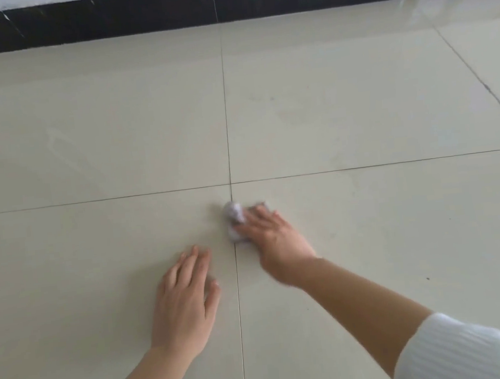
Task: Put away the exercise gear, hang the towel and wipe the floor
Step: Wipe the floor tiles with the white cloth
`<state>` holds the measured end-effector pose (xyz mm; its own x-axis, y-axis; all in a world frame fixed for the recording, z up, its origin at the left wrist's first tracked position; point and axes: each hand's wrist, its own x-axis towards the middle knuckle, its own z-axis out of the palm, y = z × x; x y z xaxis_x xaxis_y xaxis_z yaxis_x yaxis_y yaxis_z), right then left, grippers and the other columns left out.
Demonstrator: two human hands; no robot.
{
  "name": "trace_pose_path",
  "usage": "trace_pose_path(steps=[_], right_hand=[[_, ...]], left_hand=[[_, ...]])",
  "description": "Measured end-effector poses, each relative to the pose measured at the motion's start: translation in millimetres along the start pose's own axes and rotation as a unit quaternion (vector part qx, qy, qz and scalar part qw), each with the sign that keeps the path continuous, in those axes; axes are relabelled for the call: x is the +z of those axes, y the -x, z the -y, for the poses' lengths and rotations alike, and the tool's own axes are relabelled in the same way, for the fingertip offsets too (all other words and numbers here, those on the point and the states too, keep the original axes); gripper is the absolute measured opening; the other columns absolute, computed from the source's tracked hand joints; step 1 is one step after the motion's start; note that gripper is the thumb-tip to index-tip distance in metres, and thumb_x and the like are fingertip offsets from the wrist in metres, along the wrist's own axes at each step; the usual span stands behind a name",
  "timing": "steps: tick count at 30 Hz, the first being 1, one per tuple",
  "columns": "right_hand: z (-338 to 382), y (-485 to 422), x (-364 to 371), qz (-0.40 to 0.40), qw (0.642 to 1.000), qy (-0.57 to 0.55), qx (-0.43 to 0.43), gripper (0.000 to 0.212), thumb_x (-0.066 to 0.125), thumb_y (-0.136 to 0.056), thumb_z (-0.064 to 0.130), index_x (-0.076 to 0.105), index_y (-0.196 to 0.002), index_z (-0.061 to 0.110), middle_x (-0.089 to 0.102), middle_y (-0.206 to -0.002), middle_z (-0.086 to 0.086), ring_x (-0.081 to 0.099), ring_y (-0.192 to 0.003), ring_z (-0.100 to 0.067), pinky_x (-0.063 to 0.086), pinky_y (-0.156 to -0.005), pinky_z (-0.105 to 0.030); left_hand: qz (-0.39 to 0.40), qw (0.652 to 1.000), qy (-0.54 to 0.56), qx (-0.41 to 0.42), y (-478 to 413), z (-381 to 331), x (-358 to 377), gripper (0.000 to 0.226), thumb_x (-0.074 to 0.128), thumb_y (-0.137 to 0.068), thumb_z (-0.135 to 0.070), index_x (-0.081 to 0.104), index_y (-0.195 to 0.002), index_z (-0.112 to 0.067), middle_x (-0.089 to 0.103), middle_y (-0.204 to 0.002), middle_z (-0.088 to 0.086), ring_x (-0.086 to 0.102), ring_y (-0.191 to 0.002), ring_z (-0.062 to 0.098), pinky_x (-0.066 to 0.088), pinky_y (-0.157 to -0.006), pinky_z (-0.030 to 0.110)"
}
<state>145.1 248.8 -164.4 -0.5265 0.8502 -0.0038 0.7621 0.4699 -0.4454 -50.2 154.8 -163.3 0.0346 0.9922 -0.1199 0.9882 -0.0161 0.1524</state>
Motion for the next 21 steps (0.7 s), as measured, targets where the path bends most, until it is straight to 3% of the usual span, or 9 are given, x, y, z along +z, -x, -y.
trace_pose_path(steps=[2, 4, 6, 8, 11, 14, 17, 21], right_hand=[[-0.6, 7.9, -1.8, 0.027, 0.997, 0.001, -0.074, 0.064, 0.040, -0.087, -0.002, 0.041, -0.144, 0.026, 0.037, -0.151, 0.007, 0.023, -0.144, -0.020, 0.011, -0.120, -0.031], [-22.0, 9.1, -12.6, 0.025, 0.996, 0.006, -0.082, 0.064, 0.043, -0.088, -0.003, 0.040, -0.145, 0.026, 0.039, -0.151, 0.006, 0.024, -0.144, -0.019, 0.012, -0.118, -0.030], [-53.0, 9.3, -22.9, -0.008, 1.000, 0.015, -0.007, 0.065, 0.042, -0.090, 0.002, 0.031, -0.150, 0.027, 0.037, -0.152, 0.003, 0.025, -0.145, -0.023, 0.018, -0.117, -0.034], [-82.5, 9.6, -34.7, -0.062, 0.992, 0.023, 0.109, 0.063, 0.033, -0.093, 0.009, 0.024, -0.152, 0.027, 0.034, -0.154, 0.001, 0.022, -0.145, -0.027, 0.018, -0.115, -0.034], [-102.5, 0.3, -46.9, -0.101, 0.952, 0.005, 0.290, 0.069, 0.032, -0.088, 0.002, 0.021, -0.151, 0.026, 0.019, -0.159, 0.002, 0.005, -0.148, -0.023, 0.006, -0.120, -0.037], [-91.8, -33.2, -43.9, -0.104, 0.932, 0.001, 0.346, 0.071, 0.037, -0.082, -0.001, 0.025, -0.149, 0.022, 0.016, -0.159, 0.000, 0.003, -0.147, -0.025, 0.004, -0.120, -0.041], [-69.3, -68.1, -32.3, -0.087, 0.959, -0.018, 0.271, 0.065, 0.039, -0.081, 0.002, 0.038, -0.142, 0.024, 0.031, -0.152, 0.000, 0.015, -0.141, -0.024, 0.014, -0.117, -0.042], [-15.0, -87.8, -13.1, -0.024, 0.994, -0.079, 0.077, 0.048, 0.050, -0.087, 0.007, 0.056, -0.130, 0.028, 0.047, -0.137, 0.002, 0.028, -0.132, -0.020, 0.022, -0.109, -0.032]], left_hand=[[-0.003, 1.000, -0.017, -0.015, -7.7, -2.4, 0.8, 0.059, 0.030, -0.090, -0.042, 0.044, -0.139, -0.012, 0.048, -0.140, 0.011, 0.049, -0.117, 0.032, 0.030, -0.099, 0.038], [-0.005, 0.999, -0.025, -0.035, -17.6, -2.7, 3.1, 0.069, 0.024, -0.090, -0.050, 0.033, -0.147, -0.010, 0.033, -0.150, 0.017, 0.036, -0.129, 0.034, 0.022, -0.107, 0.040], [-0.002, 0.999, -0.010, -0.052, -25.4, -0.1, 8.0, 0.082, 0.012, -0.088, -0.061, 0.008, -0.153, -0.012, 0.000, -0.160, 0.016, 0.003, -0.147, 0.029, 0.003, -0.117, 0.038], [0.001, 0.998, 0.007, -0.058, -29.1, 2.3, 13.5, 0.086, 0.002, -0.083, -0.068, -0.008, -0.151, -0.015, -0.020, -0.157, 0.008, -0.018, -0.146, 0.020, -0.007, -0.118, 0.036], [-0.015, 0.998, -0.004, -0.053, -29.4, 1.8, 15.2, 0.086, 0.001, -0.086, -0.069, -0.004, -0.153, -0.014, -0.015, -0.158, 0.008, -0.016, -0.146, 0.020, -0.009, -0.117, 0.033], [-0.013, 0.999, -0.010, -0.051, -29.9, 2.2, 15.6, 0.085, 0.004, -0.088, -0.067, 0.004, -0.153, -0.012, -0.006, -0.159, 0.012, -0.007, -0.148, 0.023, -0.007, -0.115, 0.033], [-0.001, 0.999, -0.012, -0.053, -30.8, 2.1, 14.1, 0.082, 0.013, -0.091, -0.064, 0.013, -0.152, -0.009, 0.005, -0.159, 0.017, 0.005, -0.147, 0.029, 0.000, -0.114, 0.036], [0.011, 0.998, -0.019, -0.059, -31.0, 2.7, 12.7, 0.080, 0.016, -0.092, -0.062, 0.019, -0.151, -0.008, 0.015, -0.157, 0.021, 0.015, -0.145, 0.033, 0.006, -0.113, 0.038]])
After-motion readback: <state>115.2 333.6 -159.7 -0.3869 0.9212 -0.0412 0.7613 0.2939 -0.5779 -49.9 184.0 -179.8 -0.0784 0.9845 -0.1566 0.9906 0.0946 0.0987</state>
